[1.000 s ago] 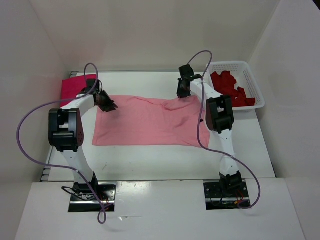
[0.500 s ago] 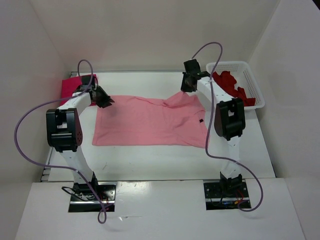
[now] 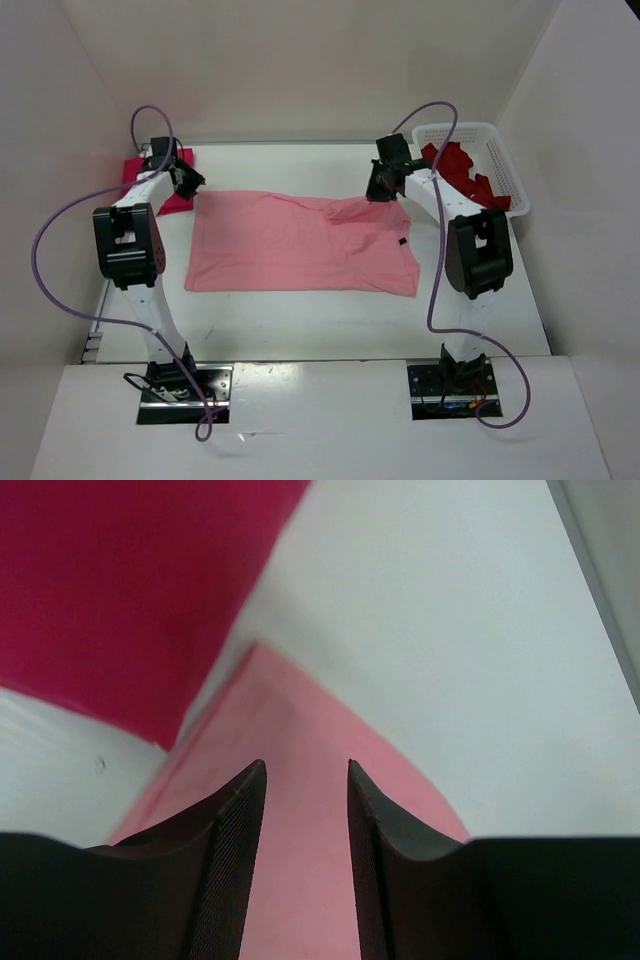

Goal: Fold and stack the t-shirts
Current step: Grap the side of the flattened tshirt furthest away from the robot with both arms

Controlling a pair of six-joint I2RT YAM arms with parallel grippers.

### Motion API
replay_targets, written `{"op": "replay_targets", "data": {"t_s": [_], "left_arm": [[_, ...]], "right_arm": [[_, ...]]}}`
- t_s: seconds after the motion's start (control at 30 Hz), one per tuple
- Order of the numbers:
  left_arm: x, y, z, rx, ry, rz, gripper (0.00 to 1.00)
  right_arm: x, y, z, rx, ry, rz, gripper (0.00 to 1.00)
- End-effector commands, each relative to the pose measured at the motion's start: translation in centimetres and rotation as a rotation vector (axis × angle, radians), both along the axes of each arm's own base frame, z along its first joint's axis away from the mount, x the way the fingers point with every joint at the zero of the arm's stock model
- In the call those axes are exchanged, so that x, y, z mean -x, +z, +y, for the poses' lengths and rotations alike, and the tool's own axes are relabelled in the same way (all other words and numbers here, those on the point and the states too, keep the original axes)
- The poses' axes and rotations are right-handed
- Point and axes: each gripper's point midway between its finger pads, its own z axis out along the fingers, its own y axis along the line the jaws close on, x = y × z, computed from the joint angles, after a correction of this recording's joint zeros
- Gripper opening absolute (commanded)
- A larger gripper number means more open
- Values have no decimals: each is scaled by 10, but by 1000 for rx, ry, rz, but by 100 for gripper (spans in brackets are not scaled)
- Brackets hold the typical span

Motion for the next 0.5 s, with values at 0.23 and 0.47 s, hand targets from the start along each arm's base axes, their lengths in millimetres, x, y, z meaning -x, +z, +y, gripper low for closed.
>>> {"op": "replay_targets", "data": {"t_s": [0.23,0.47], "left_arm": [[-23,-29,27,-237,58,123,43],[-25,-41,27,-270,33,172,45]], "right_arm": [[3,42,12,-102,25,-108,5],[2,43,10,-113,23,-122,5]]}}
